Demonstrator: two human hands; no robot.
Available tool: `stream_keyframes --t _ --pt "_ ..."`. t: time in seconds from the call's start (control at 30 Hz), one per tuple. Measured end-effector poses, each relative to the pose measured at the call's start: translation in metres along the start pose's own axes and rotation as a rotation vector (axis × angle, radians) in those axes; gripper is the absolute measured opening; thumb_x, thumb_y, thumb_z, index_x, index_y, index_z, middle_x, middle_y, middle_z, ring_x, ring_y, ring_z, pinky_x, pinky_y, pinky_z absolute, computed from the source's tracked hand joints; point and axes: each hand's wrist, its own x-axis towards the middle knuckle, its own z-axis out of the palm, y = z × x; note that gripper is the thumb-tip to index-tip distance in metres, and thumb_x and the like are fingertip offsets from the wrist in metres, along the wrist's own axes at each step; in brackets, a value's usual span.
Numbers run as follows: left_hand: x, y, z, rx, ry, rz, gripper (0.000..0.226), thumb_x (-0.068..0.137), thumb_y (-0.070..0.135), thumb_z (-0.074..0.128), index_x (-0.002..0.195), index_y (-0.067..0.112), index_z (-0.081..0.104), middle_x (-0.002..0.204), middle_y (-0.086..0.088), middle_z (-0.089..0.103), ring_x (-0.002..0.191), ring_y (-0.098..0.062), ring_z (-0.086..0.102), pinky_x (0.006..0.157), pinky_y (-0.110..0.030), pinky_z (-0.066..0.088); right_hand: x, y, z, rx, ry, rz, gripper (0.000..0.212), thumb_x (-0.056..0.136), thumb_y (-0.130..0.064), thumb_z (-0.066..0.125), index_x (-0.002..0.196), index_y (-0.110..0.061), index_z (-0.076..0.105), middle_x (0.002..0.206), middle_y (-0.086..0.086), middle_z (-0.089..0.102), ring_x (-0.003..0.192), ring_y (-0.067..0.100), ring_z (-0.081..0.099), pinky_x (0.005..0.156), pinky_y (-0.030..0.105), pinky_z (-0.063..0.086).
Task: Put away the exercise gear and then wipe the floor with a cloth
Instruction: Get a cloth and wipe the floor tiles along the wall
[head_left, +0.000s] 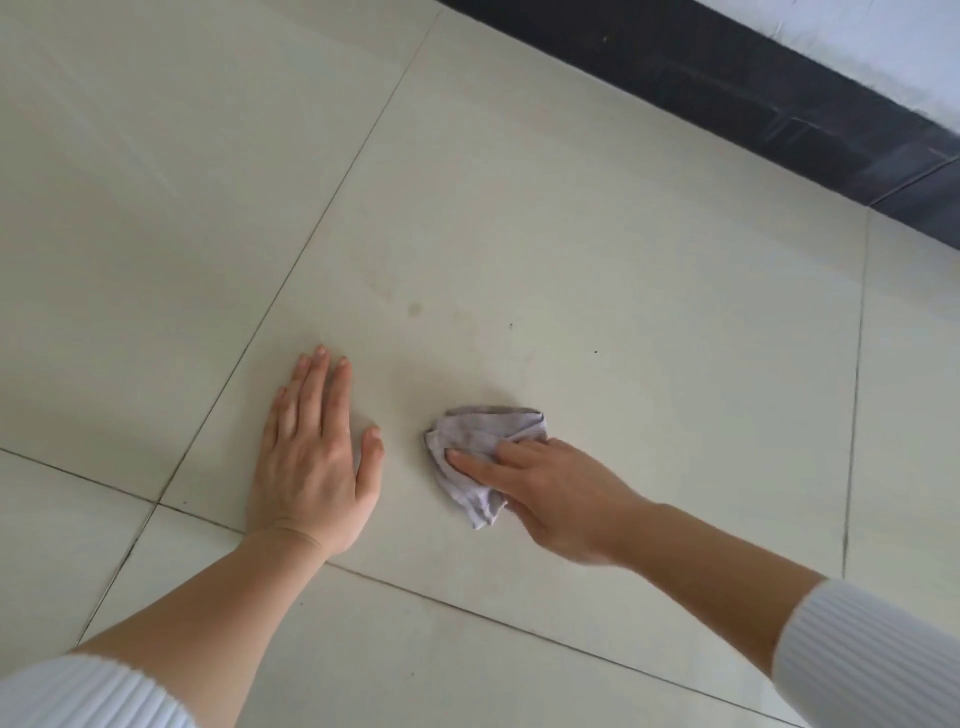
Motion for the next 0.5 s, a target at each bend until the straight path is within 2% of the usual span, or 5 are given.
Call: stream_keyframes --t 0.1,0.2,0.3,0.37,0.5 --pt "0.001 0.0 0.0 -0.002 0.0 -0.001 0.068 0.091 0.038 0.027 0.147 0.001 0.026 0.156 -0.017 0.022 0.146 -0.029 0.018 0.118 -0.043 0.017 0.012 0.036 -0.016 -0.025 0.171 0.149 0.064 0.089 -0.009 0.056 0.146 -0.027 0.035 0.1 0.006 0.058 0.083 0.031 0.06 0.069 0.034 0.048" --pt "0.0 0.001 0.0 0.0 -0.009 -0.009 0.067 0.091 0.038 0.027 0.148 0.003 0.024 0.157 -0.016 0.02 0.147 -0.027 0.015 0.119 -0.042 0.015 0.036 0.067 -0.039 -0.05 0.266 0.41 0.059 0.097 -0.012 0.042 0.149 -0.034 0.026 0.095 -0.003 0.044 0.081 0.024 0.049 0.061 0.032 0.038" --pt "-0.001 0.0 0.001 0.0 -0.013 -0.013 0.068 0.091 0.039 0.026 0.149 0.004 0.023 0.158 -0.014 0.018 0.147 -0.026 0.013 0.119 -0.041 0.013 0.064 0.084 -0.065 -0.091 0.253 0.468 0.057 0.098 -0.015 0.035 0.148 -0.04 0.025 0.099 -0.005 0.043 0.09 0.026 0.05 0.067 0.033 0.04" --pt "-0.001 0.0 0.002 0.007 -0.012 -0.012 0.068 0.091 0.039 0.026 0.149 0.004 0.023 0.158 -0.014 0.018 0.147 -0.026 0.013 0.119 -0.041 0.013 0.074 0.099 -0.081 -0.074 0.289 0.471 0.055 0.098 -0.018 0.035 0.146 -0.042 0.027 0.121 0.003 0.053 0.112 0.032 0.052 0.085 0.036 0.045" --pt "-0.001 0.001 0.003 0.002 0.0 -0.011 0.067 0.091 0.039 0.027 0.149 0.004 0.024 0.158 -0.014 0.019 0.147 -0.025 0.014 0.119 -0.042 0.014 0.064 0.127 -0.103 -0.007 0.236 0.775 0.057 0.097 -0.02 0.035 0.148 -0.043 0.021 0.147 0.011 0.04 0.127 0.035 0.045 0.095 0.033 0.041"
